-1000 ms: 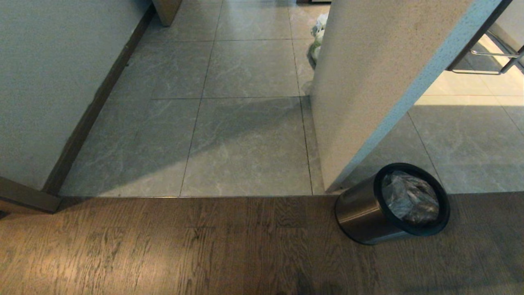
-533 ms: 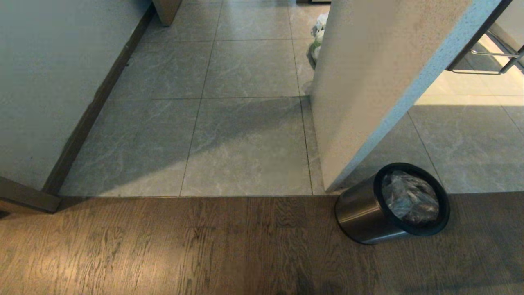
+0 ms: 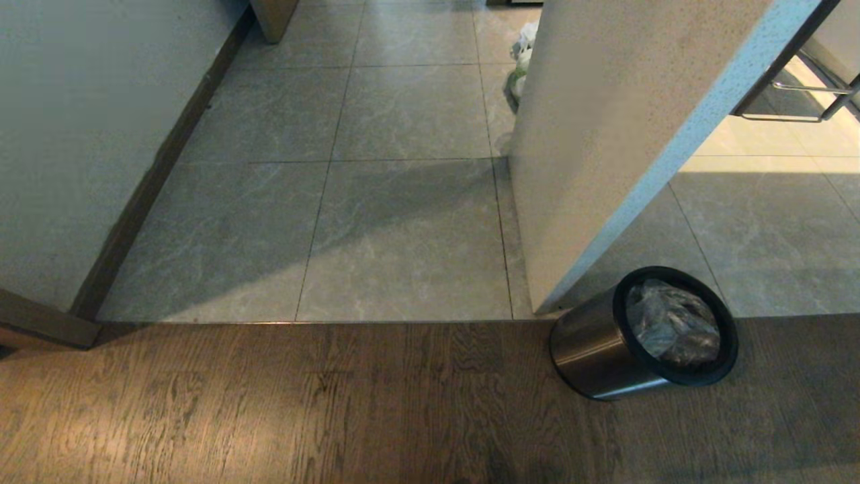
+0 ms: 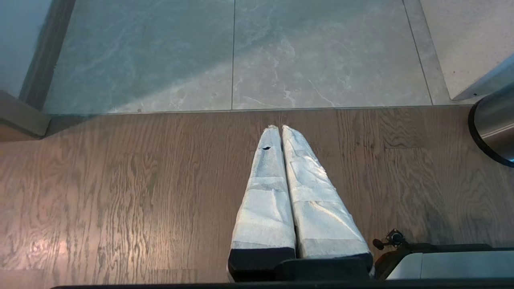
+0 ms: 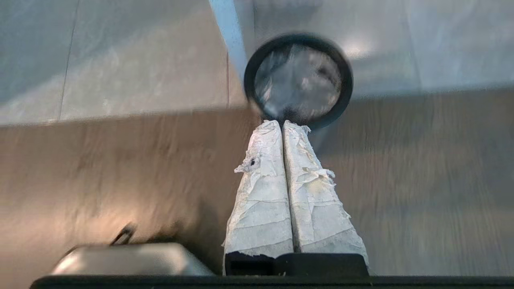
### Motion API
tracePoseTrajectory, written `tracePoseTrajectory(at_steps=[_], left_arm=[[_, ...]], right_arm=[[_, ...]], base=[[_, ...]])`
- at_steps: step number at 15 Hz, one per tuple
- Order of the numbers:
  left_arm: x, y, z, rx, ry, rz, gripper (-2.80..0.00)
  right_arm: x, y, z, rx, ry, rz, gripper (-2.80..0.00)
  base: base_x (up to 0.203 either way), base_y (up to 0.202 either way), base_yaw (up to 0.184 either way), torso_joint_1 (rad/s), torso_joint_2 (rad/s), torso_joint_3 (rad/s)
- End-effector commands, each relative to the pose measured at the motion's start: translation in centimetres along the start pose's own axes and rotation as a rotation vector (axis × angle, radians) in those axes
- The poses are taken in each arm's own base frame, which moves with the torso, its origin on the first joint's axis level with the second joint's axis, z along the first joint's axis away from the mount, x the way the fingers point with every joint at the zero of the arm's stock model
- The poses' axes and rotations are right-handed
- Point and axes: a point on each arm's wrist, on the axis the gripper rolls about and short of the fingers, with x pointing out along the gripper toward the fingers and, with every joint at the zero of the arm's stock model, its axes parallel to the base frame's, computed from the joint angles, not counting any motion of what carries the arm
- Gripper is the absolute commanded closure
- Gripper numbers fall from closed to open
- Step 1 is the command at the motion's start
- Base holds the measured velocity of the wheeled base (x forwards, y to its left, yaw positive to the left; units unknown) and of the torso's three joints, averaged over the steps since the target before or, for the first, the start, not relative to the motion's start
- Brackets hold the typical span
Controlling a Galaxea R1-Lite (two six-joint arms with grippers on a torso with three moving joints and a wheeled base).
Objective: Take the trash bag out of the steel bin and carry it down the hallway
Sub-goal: Place the outer trash can on the ground
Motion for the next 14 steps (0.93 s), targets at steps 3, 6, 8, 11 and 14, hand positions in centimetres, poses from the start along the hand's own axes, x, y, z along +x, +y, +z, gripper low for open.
tracePoseTrajectory(at_steps=[3,6,8,11,14], left_arm=[[0.0,0.0,0.0,0.000,0.000,0.000,0.00],[0.0,0.0,0.0,0.000,0.000,0.001,0.00],[0.0,0.0,0.0,0.000,0.000,0.001,0.00],[0.0,0.0,0.0,0.000,0.000,0.001,0.00],[0.0,0.0,0.0,0.000,0.000,0.001,0.00]], right_arm=[[8.3,0.7,6.6,0.032,0.435,-0.047,0.00],[13.8,0.7,6.2,0.053,0.665,-0.080,0.00],[17.8,0.7,5.6,0.100,0.716,-0.087,0.00],[23.9,0.5,4.0,0.152,0.730,-0.083,0.00],[29.1,-0.2,0.9,0.193,0.756,-0.059,0.00]], base=[[0.000,0.000,0.000,0.000,0.00,0.000],[0.000,0.000,0.000,0.000,0.00,0.000],[0.000,0.000,0.000,0.000,0.00,0.000],[0.000,0.000,0.000,0.000,0.00,0.000],[0.000,0.000,0.000,0.000,0.00,0.000]])
